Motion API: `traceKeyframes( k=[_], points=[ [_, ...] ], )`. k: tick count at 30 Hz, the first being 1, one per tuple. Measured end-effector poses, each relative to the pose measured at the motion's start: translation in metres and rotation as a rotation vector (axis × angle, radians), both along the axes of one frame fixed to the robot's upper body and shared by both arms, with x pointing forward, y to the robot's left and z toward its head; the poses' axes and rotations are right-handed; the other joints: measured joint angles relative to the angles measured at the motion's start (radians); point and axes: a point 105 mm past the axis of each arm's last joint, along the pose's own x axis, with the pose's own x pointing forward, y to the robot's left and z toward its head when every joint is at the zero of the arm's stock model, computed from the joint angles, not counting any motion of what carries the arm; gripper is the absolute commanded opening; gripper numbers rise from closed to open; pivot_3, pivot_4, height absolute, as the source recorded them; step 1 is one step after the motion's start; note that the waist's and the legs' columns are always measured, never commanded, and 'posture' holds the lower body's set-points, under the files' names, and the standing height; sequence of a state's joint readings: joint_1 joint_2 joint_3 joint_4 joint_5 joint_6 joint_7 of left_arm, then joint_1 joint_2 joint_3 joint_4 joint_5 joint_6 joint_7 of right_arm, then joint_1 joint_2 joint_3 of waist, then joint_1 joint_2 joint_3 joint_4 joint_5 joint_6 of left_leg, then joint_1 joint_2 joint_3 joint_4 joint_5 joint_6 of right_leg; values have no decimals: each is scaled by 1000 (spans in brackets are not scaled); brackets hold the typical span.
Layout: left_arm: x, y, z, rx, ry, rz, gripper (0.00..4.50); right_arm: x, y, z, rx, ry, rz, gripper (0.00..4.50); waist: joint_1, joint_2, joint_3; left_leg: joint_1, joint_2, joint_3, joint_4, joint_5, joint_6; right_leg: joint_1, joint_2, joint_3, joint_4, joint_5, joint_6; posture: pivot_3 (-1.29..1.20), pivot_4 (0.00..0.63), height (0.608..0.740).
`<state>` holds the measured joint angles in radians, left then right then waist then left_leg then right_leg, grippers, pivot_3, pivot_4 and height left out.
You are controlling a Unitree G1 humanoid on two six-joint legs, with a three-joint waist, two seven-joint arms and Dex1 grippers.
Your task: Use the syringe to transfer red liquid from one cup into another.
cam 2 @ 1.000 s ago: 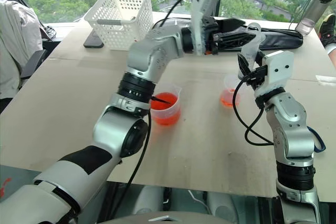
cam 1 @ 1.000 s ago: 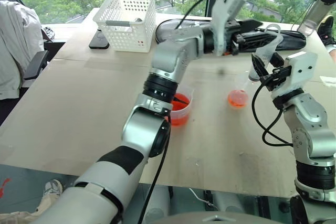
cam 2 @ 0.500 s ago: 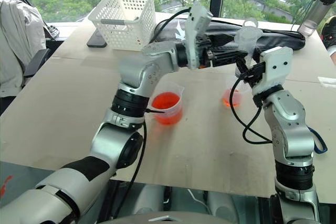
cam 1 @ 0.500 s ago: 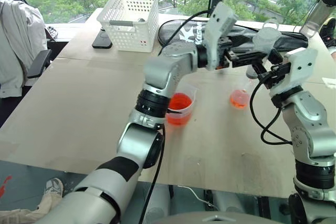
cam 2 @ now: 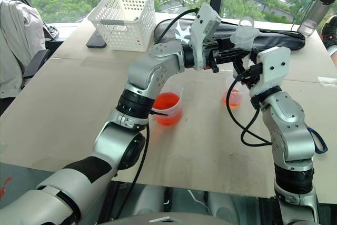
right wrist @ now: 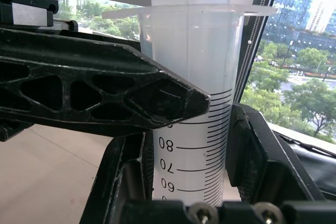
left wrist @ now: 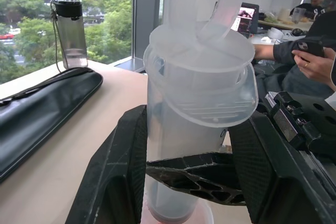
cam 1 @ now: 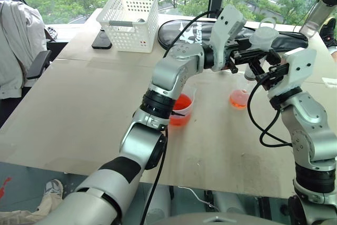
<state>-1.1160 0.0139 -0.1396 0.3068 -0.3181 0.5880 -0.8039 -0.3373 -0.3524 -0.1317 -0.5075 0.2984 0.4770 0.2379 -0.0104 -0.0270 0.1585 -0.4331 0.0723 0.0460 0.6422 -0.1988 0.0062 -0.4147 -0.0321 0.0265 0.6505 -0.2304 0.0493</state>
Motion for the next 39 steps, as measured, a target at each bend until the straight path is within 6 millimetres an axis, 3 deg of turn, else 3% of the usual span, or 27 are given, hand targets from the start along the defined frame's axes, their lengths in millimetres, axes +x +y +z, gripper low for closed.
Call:
traceKeyframes(
  k=[2,8,9,13,18,24,27,28,30,34,35,39],
  points=[
    [0,0,0,-1,-2,-2,1693,0,0,0,0,1,-2,1360,0,0,0,0,0,0,0,0,0,0,0,0,0,0,0,0,150,724],
    [0,0,4,-57,32,-17,1496,-8,6,2,14,23,83,4398,0,0,0,0,0,0,0,0,0,0,0,0,0,0,0,0,150,724],
    [1,1,7,-71,37,-15,1496,-9,6,3,11,20,87,4494,0,0,0,0,0,0,0,0,0,0,0,0,0,0,0,0,150,724],
    [9,18,28,-189,80,7,1496,-18,-4,2,0,57,136,4500,0,0,0,0,0,0,0,0,0,0,0,0,0,0,0,0,150,724],
    [30,66,46,-345,203,105,1492,-38,-27,8,-38,70,194,4500,-3,0,0,0,0,-1,0,0,0,0,0,0,0,0,0,0,150,724],
    [44,166,65,-535,399,248,1489,-66,-18,9,-117,102,355,4500,-11,0,0,2,1,-2,-1,0,0,0,1,-1,1,0,0,0,150,724],
    [41,223,78,-569,448,380,1489,-72,-13,11,-141,116,406,4500,-11,-2,1,2,1,-1,-1,0,0,0,1,-1,2,0,0,0,150,724],
    [34,254,85,-544,474,466,1489,-77,-9,10,-152,129,441,4500,-11,-4,3,1,1,-2,-1,0,0,0,1,-1,2,0,0,0,150,724],
    [25,274,93,-519,481,511,1489,-81,-5,8,-162,140,478,4500,-7,-5,3,2,1,-2,-1,0,0,1,0,-2,2,0,1,0,150,724],
    [-10,304,76,-269,611,579,1489,-97,7,-1,-222,201,624,4500,-1,-7,4,1,0,-1,-1,0,0,1,-3,-3,1,-1,1,0,150,724],
    [-22,317,60,-169,676,624,1489,-104,10,-5,-245,230,673,4500,-4,-7,4,3,0,0,-2,0,-1,1,-3,-2,1,-1,1,0,150,724],
    [-36,326,7,42,880,641,1489,-112,14,-8,-297,244,739,4500,5,-8,4,3,0,-2,-1,0,-1,1,-3,-5,3,-3,-4,0,150,724]
  ],
)
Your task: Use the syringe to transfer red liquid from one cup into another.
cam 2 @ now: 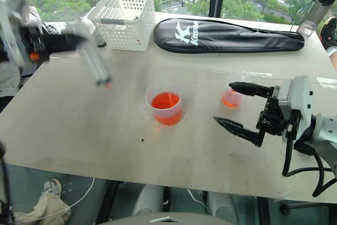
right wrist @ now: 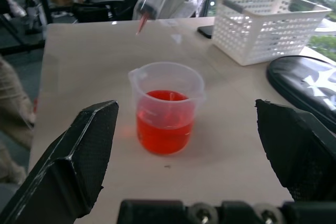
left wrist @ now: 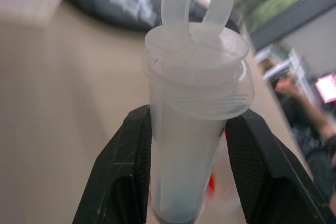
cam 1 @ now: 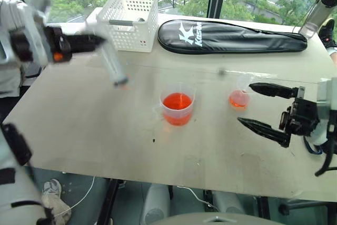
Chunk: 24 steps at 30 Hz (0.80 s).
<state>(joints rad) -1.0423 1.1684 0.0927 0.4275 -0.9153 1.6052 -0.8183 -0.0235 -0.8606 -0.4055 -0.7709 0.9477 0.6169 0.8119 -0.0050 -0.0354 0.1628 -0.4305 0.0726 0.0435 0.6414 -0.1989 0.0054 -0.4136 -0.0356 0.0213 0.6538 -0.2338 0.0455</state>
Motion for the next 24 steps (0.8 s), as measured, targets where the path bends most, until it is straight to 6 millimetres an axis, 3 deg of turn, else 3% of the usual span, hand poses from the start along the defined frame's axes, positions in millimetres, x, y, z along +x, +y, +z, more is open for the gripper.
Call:
traceKeyframes(
  k=[2,4,9,16,17,19,20,21,24],
  points=[
    [4,0,-27,62,80,-36,1489,-4,3,-2,-29,11,45,4500,10,-2,0,0,1,0,2,0,0,0,-1,-1,0,0,-1,0,150,724],
    [9,1,-39,94,99,-44,1489,-7,6,-3,-38,14,67,4500,14,-2,0,0,1,1,3,0,0,0,-1,-1,0,0,-1,0,150,724],
    [31,-9,-94,220,167,-142,1489,-17,20,0,-71,2,139,4500,21,-3,0,-4,0,3,4,0,0,-1,-2,0,-2,0,-1,0,150,724],
    [52,-23,-117,311,170,-250,1489,-28,25,-9,-80,67,112,4500,15,-4,0,-6,1,2,3,0,1,-2,0,0,-4,0,0,0,150,724],
    [54,-24,-121,321,174,-252,2499,-30,25,-12,-83,82,96,4500,17,-4,0,-6,1,1,3,0,1,-2,1,0,-3,0,0,0,150,724],
    [54,-19,-132,357,208,-245,3528,-32,25,-16,-85,98,81,4500,12,-5,0,-6,1,1,4,0,1,-2,1,0,-2,0,0,0,150,724],
    [54,-19,-132,357,209,-244,3683,-32,25,-16,-85,98,81,4500,12,-5,0,-6,1,1,4,0,1,-2,1,0,-2,0,0,0,150,724],
    [54,-19,-132,352,205,-246,4228,-32,24,-17,-84,99,74,4500,11,-5,0,-6,1,1,4,0,1,-2,1,0,-1,0,0,0,150,724],
    [55,-20,-130,325,196,-222,4457,-33,21,-19,-78,108,50,4500,14,-5,0,-4,1,1,6,0,1,0,0,0,-1,0,0,0,150,724]
  ],
)
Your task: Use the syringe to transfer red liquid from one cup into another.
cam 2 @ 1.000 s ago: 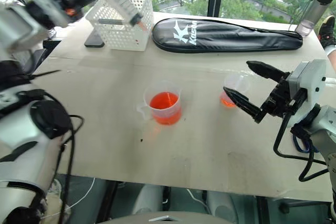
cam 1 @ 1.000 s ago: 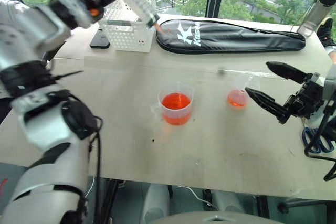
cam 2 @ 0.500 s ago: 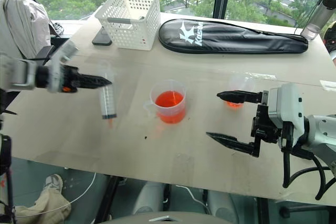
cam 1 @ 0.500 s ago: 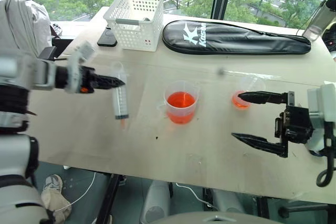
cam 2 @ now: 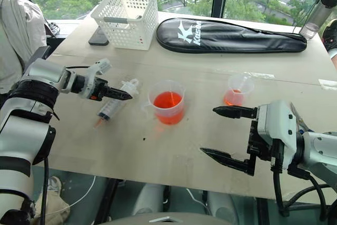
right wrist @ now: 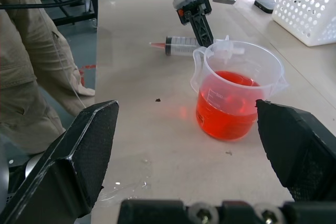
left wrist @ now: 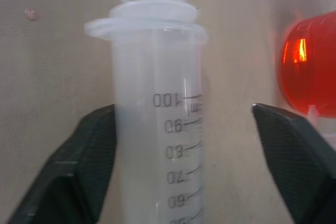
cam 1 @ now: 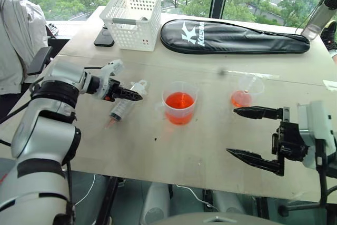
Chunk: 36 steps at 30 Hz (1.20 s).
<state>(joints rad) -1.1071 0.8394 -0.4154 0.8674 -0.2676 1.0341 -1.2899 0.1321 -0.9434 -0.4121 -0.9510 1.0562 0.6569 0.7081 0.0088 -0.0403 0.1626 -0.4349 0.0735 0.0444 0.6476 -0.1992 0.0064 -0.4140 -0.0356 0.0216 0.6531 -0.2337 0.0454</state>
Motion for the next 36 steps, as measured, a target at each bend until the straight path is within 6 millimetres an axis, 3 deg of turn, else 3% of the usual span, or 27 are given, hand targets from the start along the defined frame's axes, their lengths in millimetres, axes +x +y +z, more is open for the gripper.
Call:
traceKeyframes(
  k=[2,5,8,11,17,22,26,29,36],
  points=[
    [-3,5,4,-35,-12,52,4457,1,-6,-6,-9,17,-36,4500,-3,0,0,0,0,0,1,0,0,0,0,0,1,0,0,0,150,724],
    [-5,13,31,-134,-101,124,4457,6,-17,-9,-4,8,-116,4500,-5,-3,1,0,0,0,1,0,0,0,0,0,1,0,0,0,150,724],
    [-7,15,76,-207,-418,141,4457,18,-35,-16,31,-8,-235,4500,-3,-1,0,1,0,2,0,0,0,0,-2,1,1,0,0,0,150,724],
    [-13,6,86,-280,-589,134,4457,23,-43,-21,62,0,-281,4500,4,-1,-1,2,0,2,1,0,0,1,-3,0,3,0,1,0,150,724],
    [-64,-24,59,-361,-701,68,4457,25,-68,-49,38,42,-364,4500,3,-1,-1,4,0,3,2,0,0,2,-2,2,4,0,0,0,150,724],
    [-99,-27,47,-310,-747,8,4457,16,-98,-69,-9,100,-441,4500,4,1,-3,6,0,3,1,0,0,3,-2,3,3,0,0,0,150,724],
    [-141,-26,7,-261,-661,-40,4457,-8,-142,-94,-78,185,-570,4500,6,4,-4,5,0,4,0,0,-1,2,-3,3,0,-1,2,0,150,724],
    [-155,-22,-8,-234,-647,-56,4457,-18,-158,-104,-96,212,-610,4500,4,6,-7,6,1,4,0,-3,-5,2,-5,3,-1,-2,4,0,150,724],
    [-158,-28,-20,-198,-685,-113,4457,-27,-160,-116,-112,233,-614,4500,5,13,-13,7,0,3,-3,-4,-5,1,-12,2,-5,-3,4,0,150,724]
  ],
)
